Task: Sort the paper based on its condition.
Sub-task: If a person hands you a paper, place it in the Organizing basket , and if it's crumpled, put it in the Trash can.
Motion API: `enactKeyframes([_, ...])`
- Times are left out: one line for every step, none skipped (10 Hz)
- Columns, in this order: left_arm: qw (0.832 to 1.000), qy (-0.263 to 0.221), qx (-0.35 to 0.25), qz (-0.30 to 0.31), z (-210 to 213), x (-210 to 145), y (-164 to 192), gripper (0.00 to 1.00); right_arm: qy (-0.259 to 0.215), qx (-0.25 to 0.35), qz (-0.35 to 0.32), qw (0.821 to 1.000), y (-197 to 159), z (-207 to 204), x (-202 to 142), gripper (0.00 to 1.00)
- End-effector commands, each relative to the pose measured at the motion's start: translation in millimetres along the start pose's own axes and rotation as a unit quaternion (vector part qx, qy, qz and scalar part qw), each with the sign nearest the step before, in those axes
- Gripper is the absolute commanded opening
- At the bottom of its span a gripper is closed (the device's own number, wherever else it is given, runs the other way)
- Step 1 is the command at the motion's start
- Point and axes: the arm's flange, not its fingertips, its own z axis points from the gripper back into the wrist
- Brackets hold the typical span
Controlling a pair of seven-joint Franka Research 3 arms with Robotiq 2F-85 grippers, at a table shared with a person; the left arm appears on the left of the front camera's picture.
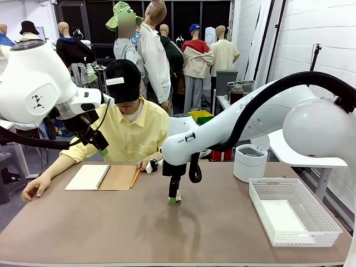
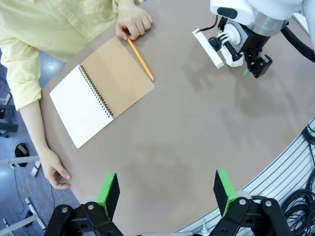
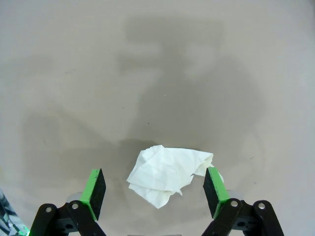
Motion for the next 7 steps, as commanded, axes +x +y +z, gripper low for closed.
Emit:
enactKeyframes([1.000,-0.001,-0.001,0.000,0.8,-0.2,1.3,1.00,0.012,0.007,0.016,1.000,-9.5,-2.2,5.3,1.00])
enactKeyframes([1.000,-0.001,-0.001,0.000,0.8,-0.2,1.3,1.00,0.014,0.009,0.015,1.000,-11.2,-4.5,6.2,1.00])
enactKeyframes([1.000,-0.001,-0.001,0.000,0.8,-0.2,1.3,1.00,0.015,0.009,0.013,1.000,-10.9,-5.3,6.4,1.00])
enactKeyframes([1.000,-0.001,-0.001,0.000,0.8,-0.2,1.3,1.00,0.019,0.010,0.014,1.000,-10.8,-5.6,7.5,1.00])
enactKeyframes([1.000,-0.001,-0.001,0.000,0.8,-0.2,1.3,1.00,0.021,0.011,0.014,1.000,-11.9,-5.6,7.7,1.00])
enactKeyframes([1.000,-0.001,-0.001,0.000,0.8,-0.2,1.3,1.00,0.030,0.020,0.008,0.999,-12.6,-5.9,7.1,1.00])
enactKeyframes([1.000,-0.001,-0.001,0.000,0.8,-0.2,1.3,1.00,0.030,0.014,0.001,0.999,-13.1,-4.7,6.6,0.86])
